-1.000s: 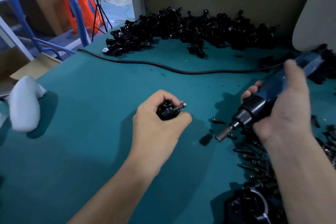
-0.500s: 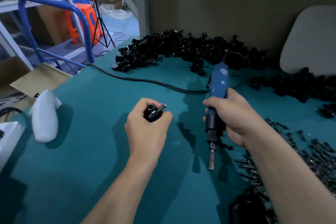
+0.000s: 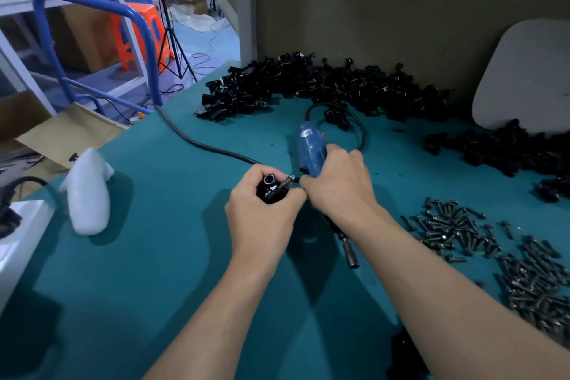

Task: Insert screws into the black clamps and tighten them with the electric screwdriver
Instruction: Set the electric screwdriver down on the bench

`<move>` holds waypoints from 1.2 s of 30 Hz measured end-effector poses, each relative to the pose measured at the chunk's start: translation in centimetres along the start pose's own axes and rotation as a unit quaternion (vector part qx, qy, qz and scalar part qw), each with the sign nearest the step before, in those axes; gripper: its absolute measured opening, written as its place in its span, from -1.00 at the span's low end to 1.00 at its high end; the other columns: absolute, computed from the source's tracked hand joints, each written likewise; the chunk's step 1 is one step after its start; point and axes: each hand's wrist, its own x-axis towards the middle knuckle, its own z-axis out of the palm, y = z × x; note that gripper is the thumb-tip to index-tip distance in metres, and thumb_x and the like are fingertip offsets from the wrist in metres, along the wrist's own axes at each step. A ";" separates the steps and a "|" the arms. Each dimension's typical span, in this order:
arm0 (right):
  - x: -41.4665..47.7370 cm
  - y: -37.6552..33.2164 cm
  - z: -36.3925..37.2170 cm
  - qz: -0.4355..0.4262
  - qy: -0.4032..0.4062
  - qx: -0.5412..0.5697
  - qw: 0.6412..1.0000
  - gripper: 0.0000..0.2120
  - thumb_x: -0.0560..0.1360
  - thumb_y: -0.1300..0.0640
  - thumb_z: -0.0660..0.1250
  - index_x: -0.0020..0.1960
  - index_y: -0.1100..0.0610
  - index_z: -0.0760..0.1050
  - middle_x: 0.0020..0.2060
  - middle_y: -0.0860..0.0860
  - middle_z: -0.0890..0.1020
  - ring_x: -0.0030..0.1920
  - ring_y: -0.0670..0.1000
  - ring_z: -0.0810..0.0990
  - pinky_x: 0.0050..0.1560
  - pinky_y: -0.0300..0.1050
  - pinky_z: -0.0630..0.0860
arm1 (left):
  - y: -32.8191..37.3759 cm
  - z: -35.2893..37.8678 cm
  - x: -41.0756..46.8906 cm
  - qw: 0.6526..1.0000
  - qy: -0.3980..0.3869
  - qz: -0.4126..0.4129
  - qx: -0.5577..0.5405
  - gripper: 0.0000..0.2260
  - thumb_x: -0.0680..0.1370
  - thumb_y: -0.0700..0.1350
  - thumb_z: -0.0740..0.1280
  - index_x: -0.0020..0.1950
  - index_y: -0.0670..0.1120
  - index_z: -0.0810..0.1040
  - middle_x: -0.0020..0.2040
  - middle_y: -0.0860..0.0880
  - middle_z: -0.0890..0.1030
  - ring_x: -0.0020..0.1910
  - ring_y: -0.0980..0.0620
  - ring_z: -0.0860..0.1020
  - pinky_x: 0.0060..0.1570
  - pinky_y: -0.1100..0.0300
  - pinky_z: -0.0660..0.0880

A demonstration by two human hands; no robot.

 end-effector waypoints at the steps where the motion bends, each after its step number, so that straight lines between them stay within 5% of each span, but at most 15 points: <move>1: -0.1 0.0 0.0 -0.002 0.006 -0.008 1.000 -0.63 0.47 0.04 0.44 0.21 0.12 0.47 0.13 0.15 0.42 0.09 0.22 0.51 0.12 0.08 0.55 | 0.0 0.0 0.0 1.000 0.000 0.001 0.000 -0.85 0.25 -0.10 0.41 -0.24 0.10 0.57 -0.34 0.17 0.59 -0.36 0.16 0.47 -0.29 0.23 0.43; 6: -0.3 0.9 0.1 -0.003 0.018 -0.008 1.000 -0.61 0.48 0.00 0.39 0.23 0.14 0.44 0.05 0.12 0.40 0.04 0.20 0.45 -0.04 -0.02 0.41 | 0.1 -0.1 0.1 1.000 -0.020 -0.008 -0.001 -0.83 0.23 -0.11 0.43 -0.23 0.10 0.57 -0.33 0.16 0.61 -0.35 0.15 0.48 -0.28 0.21 0.45; 14: -1.4 2.5 -1.3 0.006 0.005 0.045 0.999 -0.61 0.54 -0.05 0.36 0.30 0.08 0.48 0.09 0.08 0.48 0.25 0.15 0.47 0.08 -0.11 0.38 | 0.6 0.2 -0.4 0.997 -0.069 -0.013 -0.011 -0.80 0.23 -0.15 0.43 -0.19 0.08 0.61 -0.21 0.10 0.70 -0.25 0.15 0.57 -0.17 0.24 0.50; 16: -2.9 3.1 -3.2 -0.035 0.056 0.112 0.992 -0.76 0.56 -0.07 0.35 0.17 -0.04 0.63 0.00 -0.05 0.63 0.07 -0.04 0.60 -0.01 -0.22 0.45 | 0.9 0.4 -0.8 0.996 -0.089 -0.010 -0.011 -0.80 0.23 -0.15 0.42 -0.19 0.07 0.61 -0.22 0.07 0.69 -0.27 0.14 0.55 -0.19 0.24 0.49; 19: -6.4 4.1 -5.8 -0.114 -0.048 0.263 0.957 -0.88 0.56 -0.02 0.42 -0.12 -0.06 0.69 -0.36 -0.19 0.64 -0.39 -0.25 0.52 -0.36 -0.45 0.36 | 1.5 0.6 -1.9 0.987 -0.157 0.014 0.005 -0.79 0.28 -0.17 0.51 -0.18 0.04 0.57 -0.29 0.06 0.66 -0.31 0.07 0.55 -0.24 0.21 0.52; 23: -9.6 6.2 -7.8 -0.144 -0.038 0.273 0.950 -0.92 0.51 0.15 0.50 -0.10 -0.02 0.67 -0.26 -0.09 0.72 -0.23 -0.14 0.66 -0.15 -0.18 0.57 | 2.7 1.4 -4.9 0.973 -0.226 0.037 0.030 -0.79 0.34 -0.11 0.53 -0.17 0.06 0.53 -0.21 -0.04 0.69 -0.28 -0.06 0.60 -0.22 -0.01 0.63; 28: -12.5 9.4 -9.9 -0.157 0.003 0.311 0.937 -0.85 0.51 0.27 0.49 -0.13 0.03 0.64 -0.25 -0.10 0.71 -0.21 -0.14 0.67 -0.15 -0.29 0.58 | 4.0 2.8 -8.5 0.951 -0.308 0.034 0.007 -0.83 0.36 -0.17 0.44 -0.13 0.00 0.52 -0.31 0.16 0.54 -0.33 0.17 0.44 -0.26 0.34 0.42; 32: -14.4 12.2 -11.2 -0.195 0.049 0.245 0.948 -0.88 0.56 0.18 0.44 -0.07 -0.04 0.59 -0.19 -0.12 0.66 -0.09 0.00 0.65 -0.06 -0.13 0.58 | 5.5 3.7 -11.0 0.908 -0.395 -0.116 -0.077 -0.75 0.35 -0.24 0.45 -0.03 -0.09 0.51 -0.29 0.11 0.54 -0.31 0.18 0.46 -0.28 0.38 0.43; 36: -15.7 14.6 -12.3 -0.242 0.079 0.184 0.949 -0.97 0.60 0.08 0.35 -0.01 -0.04 0.53 -0.18 -0.16 0.59 -0.14 -0.04 0.58 -0.16 -0.35 0.41 | 7.1 4.1 -11.3 0.787 -0.522 -0.298 -0.139 -0.63 0.39 -0.35 0.45 0.20 -0.27 0.58 -0.05 -0.05 0.68 -0.04 0.11 0.65 0.07 0.28 0.62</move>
